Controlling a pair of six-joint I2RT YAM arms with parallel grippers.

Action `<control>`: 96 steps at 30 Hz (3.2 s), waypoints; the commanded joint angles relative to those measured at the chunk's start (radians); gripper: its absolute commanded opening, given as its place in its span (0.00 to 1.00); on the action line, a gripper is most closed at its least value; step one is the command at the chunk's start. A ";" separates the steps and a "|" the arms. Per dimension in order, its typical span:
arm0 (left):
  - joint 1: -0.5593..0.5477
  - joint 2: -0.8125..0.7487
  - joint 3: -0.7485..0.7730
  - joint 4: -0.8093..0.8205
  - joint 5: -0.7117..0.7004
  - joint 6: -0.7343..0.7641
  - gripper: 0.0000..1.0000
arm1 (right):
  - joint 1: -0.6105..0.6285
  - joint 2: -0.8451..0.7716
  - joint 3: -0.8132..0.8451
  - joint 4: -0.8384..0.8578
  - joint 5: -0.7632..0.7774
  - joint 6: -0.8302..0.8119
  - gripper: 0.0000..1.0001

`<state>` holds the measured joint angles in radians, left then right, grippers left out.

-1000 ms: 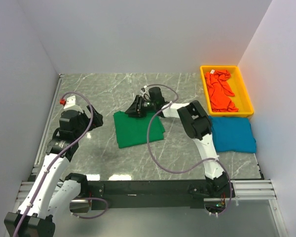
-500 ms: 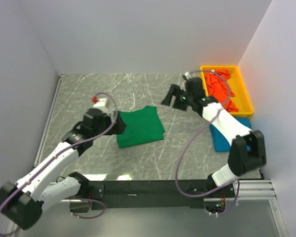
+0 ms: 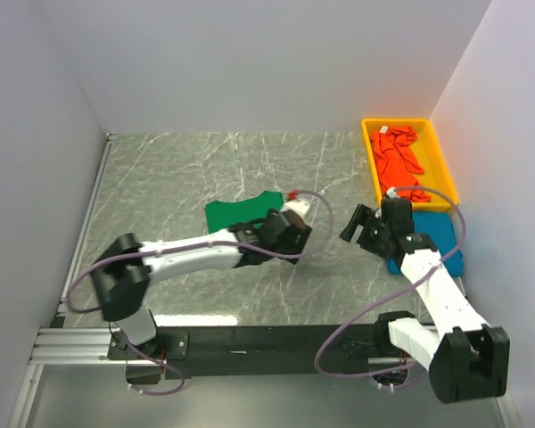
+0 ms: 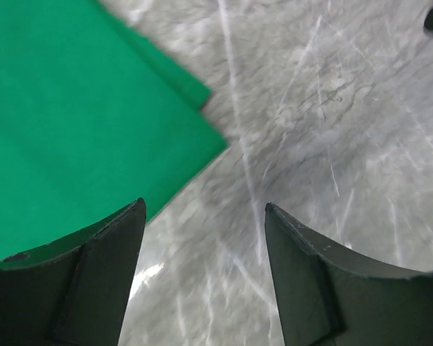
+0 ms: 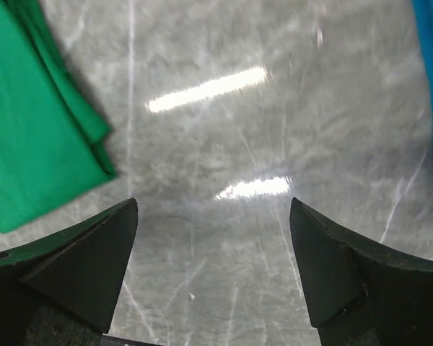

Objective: Fold and stack the t-shirts
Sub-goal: Neatly place the folded tshirt to the corner

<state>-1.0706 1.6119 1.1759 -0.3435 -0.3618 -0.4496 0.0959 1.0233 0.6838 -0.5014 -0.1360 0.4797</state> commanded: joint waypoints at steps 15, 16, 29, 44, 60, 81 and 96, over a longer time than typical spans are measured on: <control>-0.046 0.398 0.255 -0.042 -0.135 0.112 0.61 | -0.009 -0.210 -0.236 0.103 -0.034 0.088 0.90; -0.046 0.410 0.254 -0.040 -0.135 0.114 0.60 | -0.009 -0.212 -0.234 0.103 -0.034 0.086 0.90; -0.045 0.476 0.245 -0.015 -0.146 0.118 0.21 | -0.007 -0.206 -0.237 0.122 -0.077 0.074 0.88; -0.045 0.218 0.070 0.017 -0.112 0.039 0.01 | -0.008 0.136 -0.251 0.536 -0.373 0.195 0.90; -0.046 0.077 -0.033 0.077 -0.054 -0.046 0.01 | 0.280 0.796 0.039 0.830 -0.504 0.428 0.86; -0.051 0.060 -0.025 0.138 0.083 -0.112 0.14 | 0.400 0.828 0.189 0.534 -0.287 0.257 0.24; 0.179 -0.242 0.005 -0.147 0.240 -0.089 0.87 | 0.367 0.618 0.244 0.084 0.041 -0.120 0.00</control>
<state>-1.0122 1.4715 1.1503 -0.4038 -0.1959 -0.5552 0.4774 1.6833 0.8986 -0.2485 -0.2501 0.4938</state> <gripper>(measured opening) 0.851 0.191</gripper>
